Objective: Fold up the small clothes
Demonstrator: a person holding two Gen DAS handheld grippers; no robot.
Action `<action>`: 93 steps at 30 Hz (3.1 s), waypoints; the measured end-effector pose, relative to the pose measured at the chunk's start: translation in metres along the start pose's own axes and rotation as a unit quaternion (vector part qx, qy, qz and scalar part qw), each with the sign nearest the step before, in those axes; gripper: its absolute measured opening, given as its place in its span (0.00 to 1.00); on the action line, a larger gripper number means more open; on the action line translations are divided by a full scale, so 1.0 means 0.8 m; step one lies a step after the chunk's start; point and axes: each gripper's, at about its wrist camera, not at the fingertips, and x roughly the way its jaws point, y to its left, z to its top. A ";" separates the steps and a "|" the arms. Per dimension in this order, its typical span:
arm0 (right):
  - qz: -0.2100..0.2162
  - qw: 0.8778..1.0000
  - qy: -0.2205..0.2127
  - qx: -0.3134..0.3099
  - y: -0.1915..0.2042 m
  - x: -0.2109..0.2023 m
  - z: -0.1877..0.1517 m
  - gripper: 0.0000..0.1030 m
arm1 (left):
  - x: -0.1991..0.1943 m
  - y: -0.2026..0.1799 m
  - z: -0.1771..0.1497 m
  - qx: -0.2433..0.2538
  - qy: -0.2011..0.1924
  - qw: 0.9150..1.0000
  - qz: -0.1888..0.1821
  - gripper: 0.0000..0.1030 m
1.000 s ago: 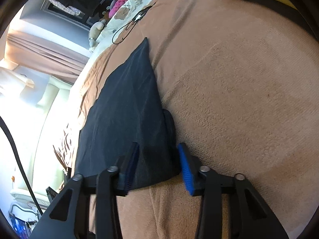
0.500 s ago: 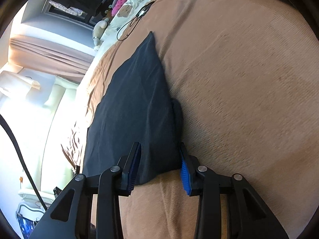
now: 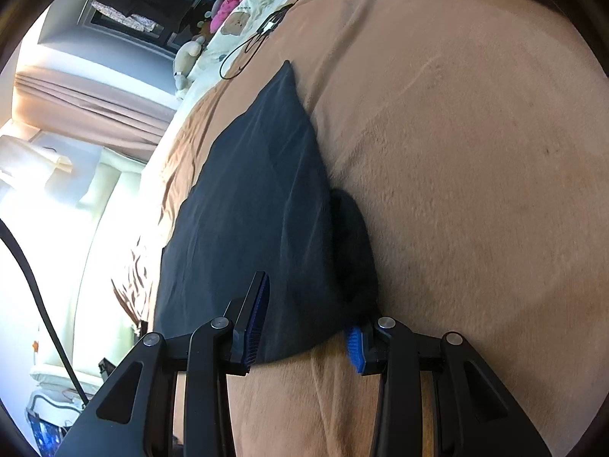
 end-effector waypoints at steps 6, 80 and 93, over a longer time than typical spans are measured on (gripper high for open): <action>-0.023 1.000 -0.007 -0.001 0.011 0.006 -0.002 0.15 | 0.008 -0.005 0.009 0.000 -0.002 1.000 0.007 0.25; -0.114 0.958 0.039 -0.260 0.266 -0.009 -0.085 0.62 | -0.120 0.078 -0.077 -0.001 0.003 0.999 -0.051 0.46; -0.116 0.936 0.092 -0.320 0.309 0.116 -0.090 0.42 | -0.125 0.072 -0.098 -0.001 -0.009 0.999 -0.038 0.46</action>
